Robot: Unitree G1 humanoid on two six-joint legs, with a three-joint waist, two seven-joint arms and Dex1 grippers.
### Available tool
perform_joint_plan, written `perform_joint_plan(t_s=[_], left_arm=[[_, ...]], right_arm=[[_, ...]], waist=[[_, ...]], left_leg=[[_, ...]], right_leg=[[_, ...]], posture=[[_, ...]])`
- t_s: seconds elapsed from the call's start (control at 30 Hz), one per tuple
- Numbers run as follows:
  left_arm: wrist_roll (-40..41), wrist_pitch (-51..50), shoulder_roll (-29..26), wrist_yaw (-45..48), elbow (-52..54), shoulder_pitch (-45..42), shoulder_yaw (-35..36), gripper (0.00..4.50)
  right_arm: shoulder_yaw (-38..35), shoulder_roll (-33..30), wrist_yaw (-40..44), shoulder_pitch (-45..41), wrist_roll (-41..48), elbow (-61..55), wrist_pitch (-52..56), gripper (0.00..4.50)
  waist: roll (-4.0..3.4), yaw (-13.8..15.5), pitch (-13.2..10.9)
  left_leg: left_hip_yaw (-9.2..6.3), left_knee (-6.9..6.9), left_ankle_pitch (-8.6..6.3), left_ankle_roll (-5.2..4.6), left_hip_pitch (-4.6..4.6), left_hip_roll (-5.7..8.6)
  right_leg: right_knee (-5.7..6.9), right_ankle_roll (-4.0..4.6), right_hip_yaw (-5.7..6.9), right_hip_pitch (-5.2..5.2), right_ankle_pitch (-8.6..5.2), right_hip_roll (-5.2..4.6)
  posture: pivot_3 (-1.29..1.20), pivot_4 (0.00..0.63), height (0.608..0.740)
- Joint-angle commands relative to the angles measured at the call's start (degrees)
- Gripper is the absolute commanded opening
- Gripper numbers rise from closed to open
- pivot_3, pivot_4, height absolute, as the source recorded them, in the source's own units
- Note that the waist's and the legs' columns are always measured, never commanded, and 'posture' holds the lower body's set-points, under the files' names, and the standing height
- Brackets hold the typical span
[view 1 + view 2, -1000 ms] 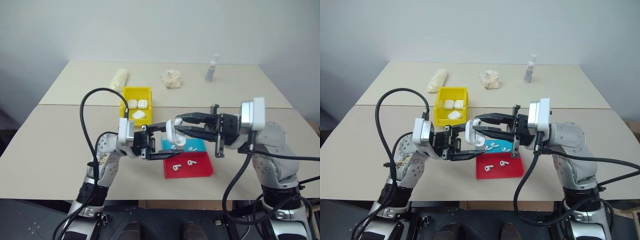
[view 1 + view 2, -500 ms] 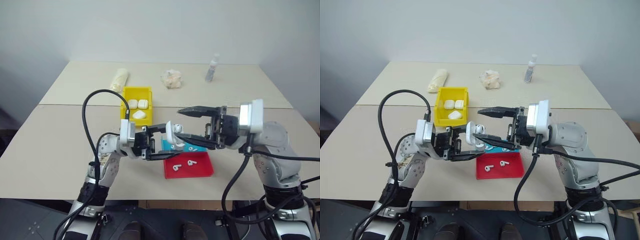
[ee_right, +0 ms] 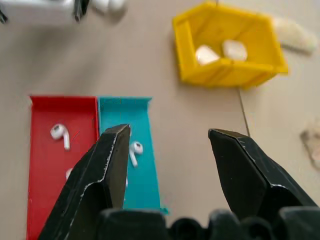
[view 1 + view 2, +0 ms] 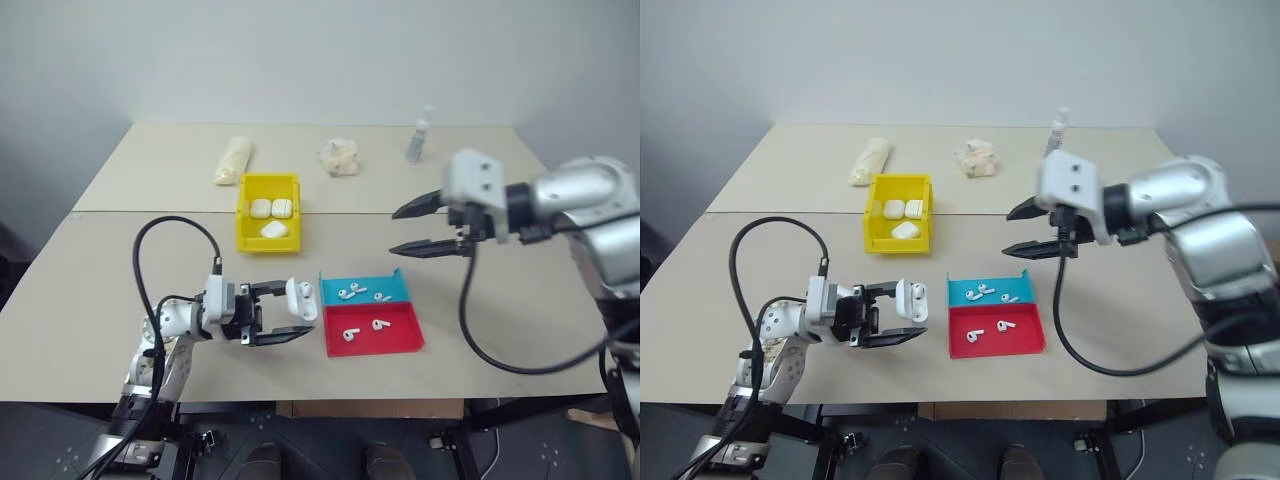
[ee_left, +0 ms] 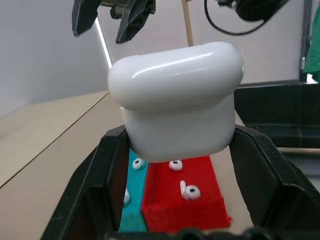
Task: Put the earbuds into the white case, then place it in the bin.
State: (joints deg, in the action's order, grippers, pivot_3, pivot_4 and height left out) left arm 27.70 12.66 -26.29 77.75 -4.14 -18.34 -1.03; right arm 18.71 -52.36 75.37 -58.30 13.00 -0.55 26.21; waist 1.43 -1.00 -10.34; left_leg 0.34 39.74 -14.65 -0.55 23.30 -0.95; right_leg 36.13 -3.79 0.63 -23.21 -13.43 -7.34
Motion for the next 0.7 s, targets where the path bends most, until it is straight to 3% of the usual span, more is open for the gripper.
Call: perform_joint_plan(t_s=[0.03,0.3,0.7], left_arm=[[-1.6,3.7,0.6,0.0,-2.0,0.3,-0.1,2.74],[-3.9,5.2,2.5,-3.8,0.0,2.4,-1.7,2.74],[-5.3,4.9,3.5,-7.5,1.6,3.6,-3.3,2.74]], right_arm=[[8.2,4.8,4.3,-6.9,-9.0,11.4,-2.4,2.99],[16.7,15.5,4.2,-13.5,-22.6,31.2,-13.9,2.99],[16.8,22.9,2.6,-11.0,-28.7,35.8,-21.9,2.99]], waist=[[0.00,0.0,0.0],[-0.01,0.3,0.0],[-0.02,0.0,0.0]], left_leg=[[0.02,0.01,0.00,0.00,0.00,0.00],[0.02,0.07,0.06,0.11,0.53,0.03],[0.09,0.03,0.16,0.26,0.54,0.02]], right_leg=[[0.01,0.00,-0.01,-0.01,0.00,0.00],[0.13,-0.04,0.05,-0.42,0.03,-0.01],[0.66,-0.01,-0.06,-0.73,0.03,-0.01]], posture=[[0.00,0.150,0.740],[0.00,0.150,0.740],[0.00,0.150,0.740]])
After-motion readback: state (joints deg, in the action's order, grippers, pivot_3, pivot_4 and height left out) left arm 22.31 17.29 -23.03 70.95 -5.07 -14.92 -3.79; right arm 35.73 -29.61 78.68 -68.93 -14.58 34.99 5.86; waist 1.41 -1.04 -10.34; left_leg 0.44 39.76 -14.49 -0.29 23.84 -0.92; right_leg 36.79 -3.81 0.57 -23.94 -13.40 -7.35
